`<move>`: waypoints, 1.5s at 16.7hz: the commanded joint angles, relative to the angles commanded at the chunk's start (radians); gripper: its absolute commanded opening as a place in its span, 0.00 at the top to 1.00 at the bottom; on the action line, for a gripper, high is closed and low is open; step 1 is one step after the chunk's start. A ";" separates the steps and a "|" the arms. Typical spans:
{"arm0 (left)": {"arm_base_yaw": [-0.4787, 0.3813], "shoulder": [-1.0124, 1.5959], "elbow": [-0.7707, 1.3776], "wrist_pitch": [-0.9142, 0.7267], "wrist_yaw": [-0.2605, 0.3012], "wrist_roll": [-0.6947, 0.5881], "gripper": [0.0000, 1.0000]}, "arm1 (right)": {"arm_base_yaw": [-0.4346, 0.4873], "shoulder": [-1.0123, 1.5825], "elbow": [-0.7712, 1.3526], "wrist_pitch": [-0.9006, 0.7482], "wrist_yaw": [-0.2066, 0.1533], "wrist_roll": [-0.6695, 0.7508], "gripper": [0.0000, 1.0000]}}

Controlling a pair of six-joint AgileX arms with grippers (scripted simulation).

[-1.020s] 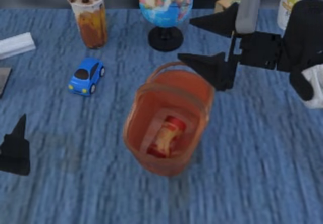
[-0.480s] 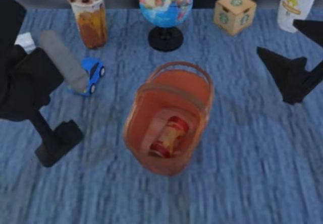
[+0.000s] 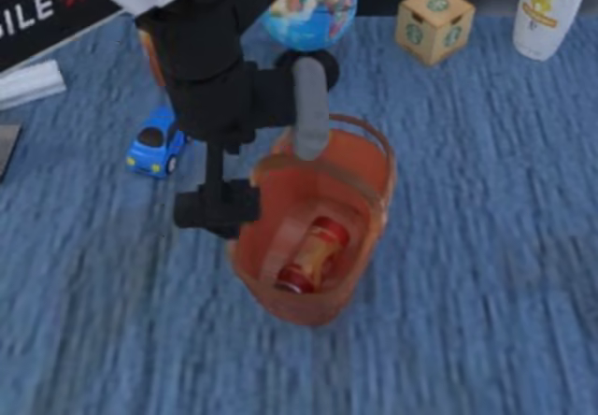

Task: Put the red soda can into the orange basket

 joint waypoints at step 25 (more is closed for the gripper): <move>-0.097 0.345 0.381 -0.055 -0.066 0.227 0.08 | -0.054 -0.459 -0.181 -0.201 0.200 0.010 0.00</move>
